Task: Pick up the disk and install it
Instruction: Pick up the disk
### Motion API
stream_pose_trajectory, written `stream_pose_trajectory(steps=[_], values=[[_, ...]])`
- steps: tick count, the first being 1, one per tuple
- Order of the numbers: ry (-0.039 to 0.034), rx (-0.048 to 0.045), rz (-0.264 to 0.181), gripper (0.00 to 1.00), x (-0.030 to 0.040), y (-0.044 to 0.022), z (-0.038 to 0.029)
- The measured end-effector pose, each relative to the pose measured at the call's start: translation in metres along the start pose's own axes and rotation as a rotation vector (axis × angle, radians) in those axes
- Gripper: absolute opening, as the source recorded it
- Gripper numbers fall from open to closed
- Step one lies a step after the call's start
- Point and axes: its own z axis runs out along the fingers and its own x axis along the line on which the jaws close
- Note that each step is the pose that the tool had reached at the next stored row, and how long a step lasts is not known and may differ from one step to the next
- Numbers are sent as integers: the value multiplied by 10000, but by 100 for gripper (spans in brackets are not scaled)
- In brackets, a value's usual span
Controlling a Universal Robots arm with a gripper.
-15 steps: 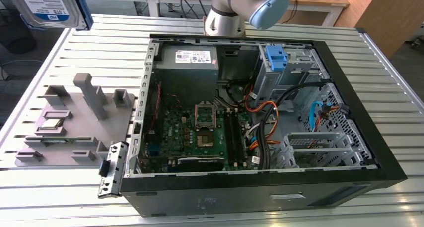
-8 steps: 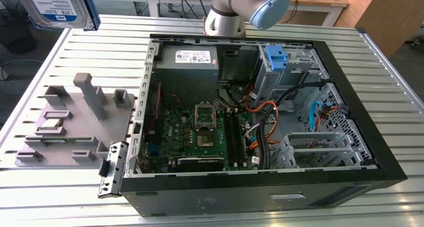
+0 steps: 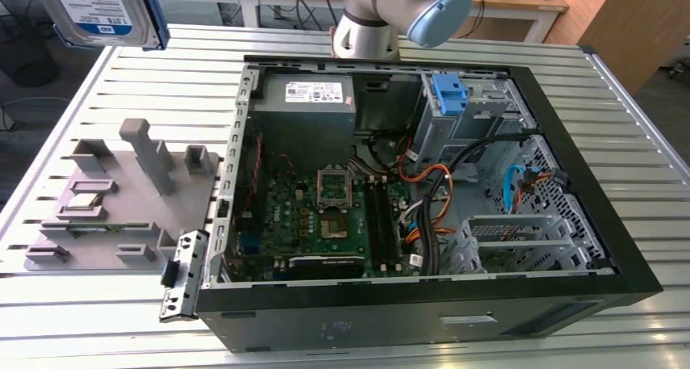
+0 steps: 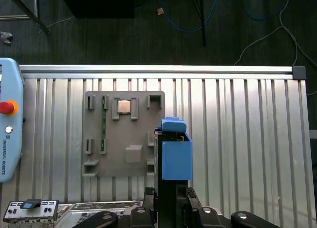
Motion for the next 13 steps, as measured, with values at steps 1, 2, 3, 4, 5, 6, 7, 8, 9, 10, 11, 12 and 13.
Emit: stream_pose_trajectory(steps=[1,2,3,4,5,6,7,8,9,10,11,12,13], values=[[0,0,1,35,0,-3,0],[0,0,2,35,0,-6,-1],[0,0,1,35,0,-11,-1],[0,0,0,35,0,-17,-1],[0,-1,-1,35,-1,-24,-2],[0,-1,0,35,-1,-33,-3],[0,0,0,35,-1,-44,-3],[0,-1,0,35,-2,-55,-4],[1,-1,0,35,-2,-66,-5],[1,-1,0,35,-2,-78,-6],[0,0,0,35,-3,-90,-7],[0,0,0,35,-3,-102,-8],[0,0,0,35,-3,-116,-8]])
